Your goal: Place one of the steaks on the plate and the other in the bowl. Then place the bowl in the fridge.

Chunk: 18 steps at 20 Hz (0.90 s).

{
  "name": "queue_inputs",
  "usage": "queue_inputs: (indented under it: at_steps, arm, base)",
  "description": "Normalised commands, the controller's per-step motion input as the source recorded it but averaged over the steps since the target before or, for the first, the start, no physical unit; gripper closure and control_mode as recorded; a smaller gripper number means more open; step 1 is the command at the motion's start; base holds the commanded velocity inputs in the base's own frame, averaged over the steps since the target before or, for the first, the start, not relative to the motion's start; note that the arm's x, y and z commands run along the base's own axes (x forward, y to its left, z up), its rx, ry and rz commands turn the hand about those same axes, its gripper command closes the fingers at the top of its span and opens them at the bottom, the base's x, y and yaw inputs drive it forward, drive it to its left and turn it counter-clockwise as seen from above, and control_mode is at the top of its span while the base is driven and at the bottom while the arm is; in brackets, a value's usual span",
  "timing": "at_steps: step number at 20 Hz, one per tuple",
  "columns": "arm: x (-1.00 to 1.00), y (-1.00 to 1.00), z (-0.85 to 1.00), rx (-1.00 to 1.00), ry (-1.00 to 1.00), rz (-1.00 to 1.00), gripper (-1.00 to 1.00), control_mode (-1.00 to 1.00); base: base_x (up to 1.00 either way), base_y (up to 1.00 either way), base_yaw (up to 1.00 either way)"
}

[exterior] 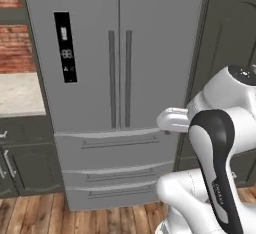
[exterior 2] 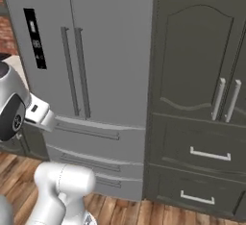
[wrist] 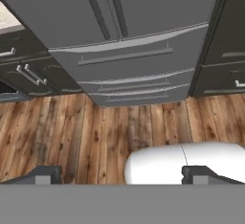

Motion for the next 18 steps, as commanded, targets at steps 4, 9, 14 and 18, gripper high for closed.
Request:
queue_inputs:
  at_steps: [4, 9, 14, 18]
  arm:
    - [0.00, 0.00, 0.00, 0.00, 0.00, 0.00, -1.00, 1.00]
    - [0.00, 0.00, 0.00, 0.00, 0.00, 0.00, -1.00, 1.00]
    - [0.00, 0.00, 0.00, 0.00, 0.00, 0.00, -1.00, 1.00]
    - [0.00, 0.00, 0.00, 0.00, 0.00, 0.00, -1.00, 1.00]
  base:
    - [0.72, -0.16, 0.04]
    - [-0.27, 0.12, -0.06]
    - [-0.71, 0.10, -0.23]
    - [-0.19, 0.38, -0.20]
